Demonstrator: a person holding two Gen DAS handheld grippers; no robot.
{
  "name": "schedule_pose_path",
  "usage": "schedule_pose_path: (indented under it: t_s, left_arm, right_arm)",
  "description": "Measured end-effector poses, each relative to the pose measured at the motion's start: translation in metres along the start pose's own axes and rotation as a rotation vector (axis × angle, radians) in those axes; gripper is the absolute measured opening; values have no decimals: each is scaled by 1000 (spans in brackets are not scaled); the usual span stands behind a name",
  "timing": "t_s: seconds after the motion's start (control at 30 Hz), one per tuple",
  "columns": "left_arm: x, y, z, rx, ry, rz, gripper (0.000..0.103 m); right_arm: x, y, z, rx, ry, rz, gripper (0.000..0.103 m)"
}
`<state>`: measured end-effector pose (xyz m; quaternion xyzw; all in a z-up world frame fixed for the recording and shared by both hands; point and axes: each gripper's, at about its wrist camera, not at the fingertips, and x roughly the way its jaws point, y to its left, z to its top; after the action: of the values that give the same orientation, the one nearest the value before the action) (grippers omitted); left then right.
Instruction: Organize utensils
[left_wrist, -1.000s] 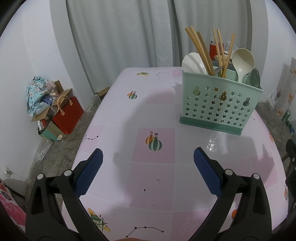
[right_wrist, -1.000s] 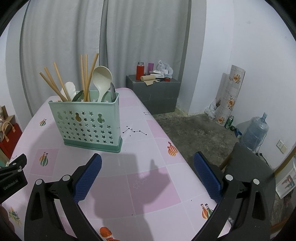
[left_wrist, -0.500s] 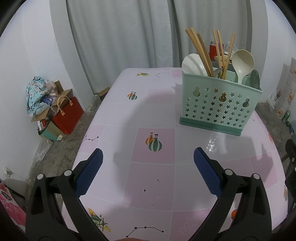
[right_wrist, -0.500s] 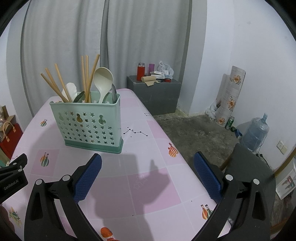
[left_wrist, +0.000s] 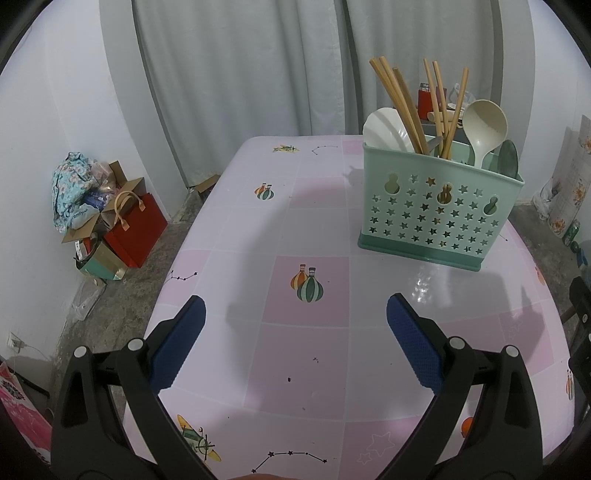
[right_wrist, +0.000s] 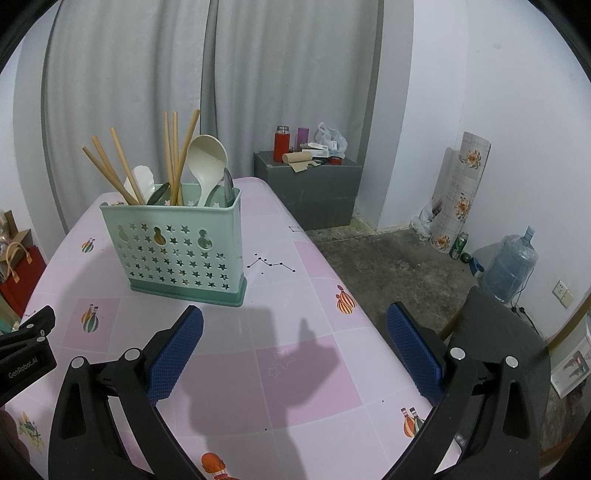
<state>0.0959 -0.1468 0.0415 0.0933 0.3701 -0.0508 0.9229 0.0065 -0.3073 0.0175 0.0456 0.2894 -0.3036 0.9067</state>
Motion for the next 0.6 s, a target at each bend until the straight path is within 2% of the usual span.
schedule_pose_path:
  t_s: [0.6]
  left_arm:
    - [0, 0, 0, 1, 1, -1, 95]
  right_arm:
    - [0, 0, -1, 1, 0, 0, 97]
